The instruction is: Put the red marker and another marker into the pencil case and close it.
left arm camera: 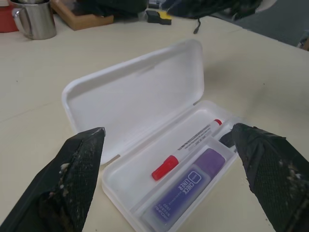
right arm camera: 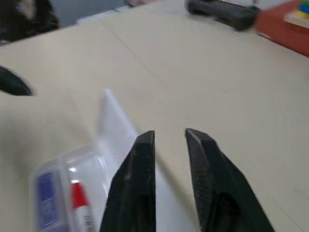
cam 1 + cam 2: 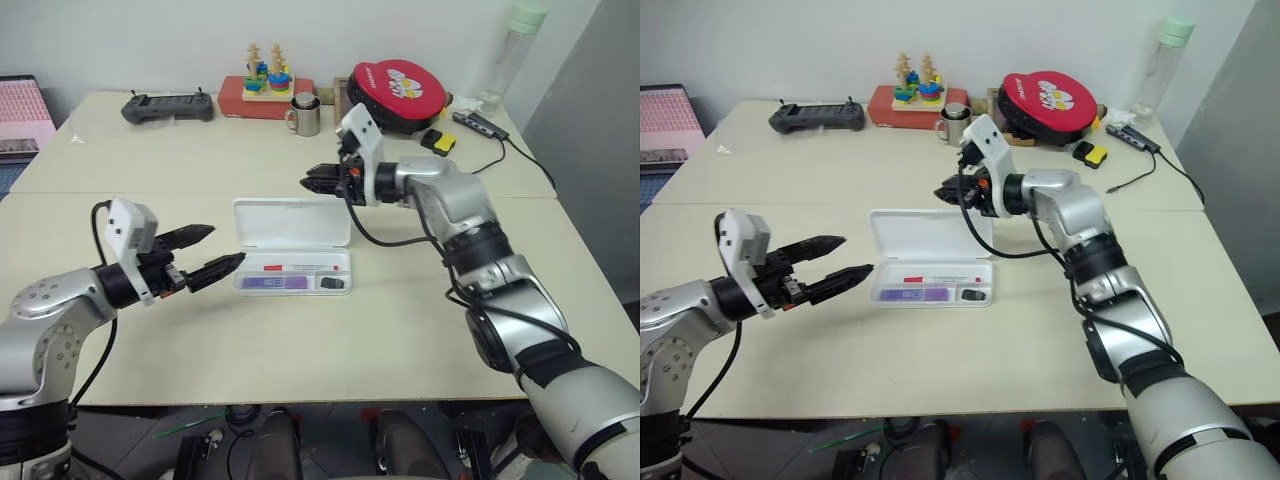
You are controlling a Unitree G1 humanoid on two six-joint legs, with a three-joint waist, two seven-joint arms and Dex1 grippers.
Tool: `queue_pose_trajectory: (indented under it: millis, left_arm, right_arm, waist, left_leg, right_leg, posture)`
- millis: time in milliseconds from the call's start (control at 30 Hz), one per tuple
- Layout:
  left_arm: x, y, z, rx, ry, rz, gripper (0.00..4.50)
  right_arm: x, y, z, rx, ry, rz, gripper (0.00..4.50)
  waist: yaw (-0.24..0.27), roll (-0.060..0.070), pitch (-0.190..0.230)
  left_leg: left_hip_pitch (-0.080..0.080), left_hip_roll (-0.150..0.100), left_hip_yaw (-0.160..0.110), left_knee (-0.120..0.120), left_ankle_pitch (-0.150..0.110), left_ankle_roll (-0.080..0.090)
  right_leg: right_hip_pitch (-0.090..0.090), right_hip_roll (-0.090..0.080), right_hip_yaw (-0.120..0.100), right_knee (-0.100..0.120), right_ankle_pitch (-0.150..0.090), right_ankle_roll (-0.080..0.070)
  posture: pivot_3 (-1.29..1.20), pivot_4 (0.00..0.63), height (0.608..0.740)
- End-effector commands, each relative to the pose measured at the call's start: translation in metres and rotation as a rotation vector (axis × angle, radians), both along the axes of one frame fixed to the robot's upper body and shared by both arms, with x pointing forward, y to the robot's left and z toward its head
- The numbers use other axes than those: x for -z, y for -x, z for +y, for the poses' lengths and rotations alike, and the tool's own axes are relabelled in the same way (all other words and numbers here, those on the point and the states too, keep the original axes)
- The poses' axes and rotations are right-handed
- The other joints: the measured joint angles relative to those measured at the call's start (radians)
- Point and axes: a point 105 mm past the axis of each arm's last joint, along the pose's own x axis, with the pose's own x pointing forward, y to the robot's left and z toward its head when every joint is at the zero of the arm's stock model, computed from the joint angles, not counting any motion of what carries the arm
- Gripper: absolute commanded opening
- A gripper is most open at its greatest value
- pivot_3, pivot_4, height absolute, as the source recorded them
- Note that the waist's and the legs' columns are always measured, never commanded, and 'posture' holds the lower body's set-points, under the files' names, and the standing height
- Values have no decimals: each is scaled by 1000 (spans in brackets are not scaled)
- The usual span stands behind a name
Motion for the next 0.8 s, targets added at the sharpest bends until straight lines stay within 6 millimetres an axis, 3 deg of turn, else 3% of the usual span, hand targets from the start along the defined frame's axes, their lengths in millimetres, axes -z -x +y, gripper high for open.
queue_pose_trajectory:
  millis: [33,300,433,600,800]
  left_arm:
    - [-18,9,4,-20,11,-64,4500]
    - [-17,14,5,-18,17,-56,4500]
    - [-18,14,2,-8,14,-61,4500]
    - [-17,18,0,17,0,-50,4500]
    - [-2,26,-6,67,-50,13,4500]
  right_arm:
    - [-6,-9,3,24,37,-77,40]
    - [10,-1,10,-78,115,-55,40]
    - [16,25,20,-294,143,-36,40]
    - [32,48,18,-439,199,-15,40]
    - [77,68,16,-482,311,23,40]
  waist:
    - [-1,0,0]
    - [-1,0,0]
    - [-1,0,0]
    - [0,0,0]
    - [0,0,0]
  left_leg:
    - [0,0,0,-1,0,0]
    - [0,0,0,-1,0,0]
    - [0,0,0,-1,0,0]
    - [0,0,0,-1,0,0]
    - [0,0,0,-1,0,-1]
  right_leg:
    - [0,0,0,0,0,0]
    - [0,0,0,0,0,0]
    - [0,0,0,0,0,0]
    - [0,0,0,0,0,0]
    - [0,0,0,0,0,0]
  posture:
    - [0,150,740]
    - [0,150,740]
    - [0,150,740]
    - [0,150,740]
    - [0,150,740]
